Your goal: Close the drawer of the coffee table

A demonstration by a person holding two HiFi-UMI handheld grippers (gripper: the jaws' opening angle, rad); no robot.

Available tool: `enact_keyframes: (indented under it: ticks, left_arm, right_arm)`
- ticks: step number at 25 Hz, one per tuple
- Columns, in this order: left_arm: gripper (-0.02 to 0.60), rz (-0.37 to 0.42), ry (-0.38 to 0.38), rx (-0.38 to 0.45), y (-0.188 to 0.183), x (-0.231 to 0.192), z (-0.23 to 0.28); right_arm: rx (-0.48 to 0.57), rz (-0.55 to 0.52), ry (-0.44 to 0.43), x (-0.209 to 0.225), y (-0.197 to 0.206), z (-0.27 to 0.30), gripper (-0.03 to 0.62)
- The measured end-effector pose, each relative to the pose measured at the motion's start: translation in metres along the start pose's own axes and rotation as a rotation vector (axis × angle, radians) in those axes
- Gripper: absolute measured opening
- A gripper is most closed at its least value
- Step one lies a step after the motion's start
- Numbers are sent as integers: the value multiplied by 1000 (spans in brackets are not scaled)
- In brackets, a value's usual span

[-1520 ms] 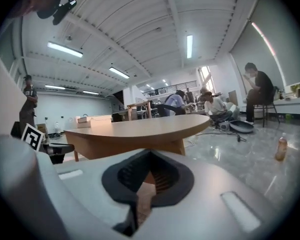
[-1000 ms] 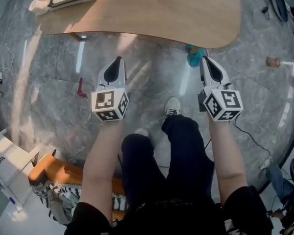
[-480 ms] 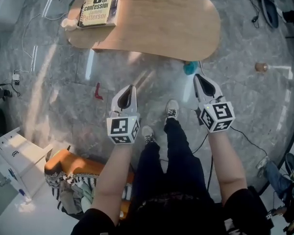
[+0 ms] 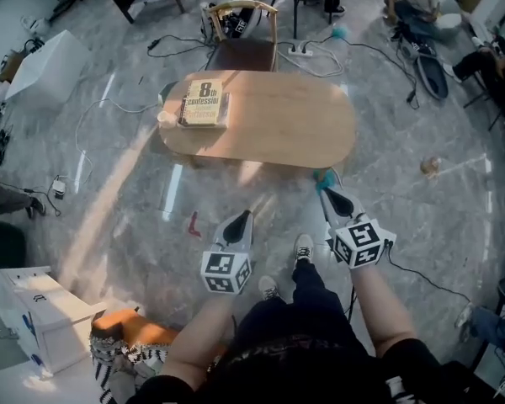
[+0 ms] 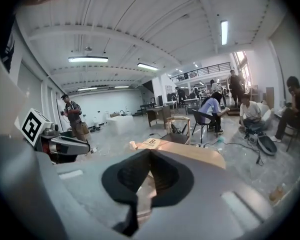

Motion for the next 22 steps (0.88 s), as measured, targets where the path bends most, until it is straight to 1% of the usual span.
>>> enact_keyframes:
  ticks: [3,6,10,13,18,22]
  left_arm:
    - [5,17,47,13,-22,8,-39]
    - [5,23,71,39,-36,14,-82]
    - [6,-24,104,55,-42,24,-131]
    - [5,-34,123,55,-41,37,-163]
    - [5,-48,145,56,-33,64,-201]
    - [5,-66,155,41,-25,85,-213]
  right_arm:
    - [19,-19,-16,-35,-22,-28,2]
    - [38,-29,-34,-71,-35,-61,2]
    - [58,-23,-50,-114,-42,-104,2]
    - [52,-20,-82,-142,-44,-130,2]
    - [37,-22,-141,-173,-48,-170,2]
    - [14,16,-177,-176,-43,-193,2]
Point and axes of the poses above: the fingertips, and each gripper's own axes: z forward along the fingers, x to its right, y out of its underside, the point moved 8 cm from there along -z, backward along the fingers, and after that the axes turned 15 degrees about x, right-handed, at the moved point
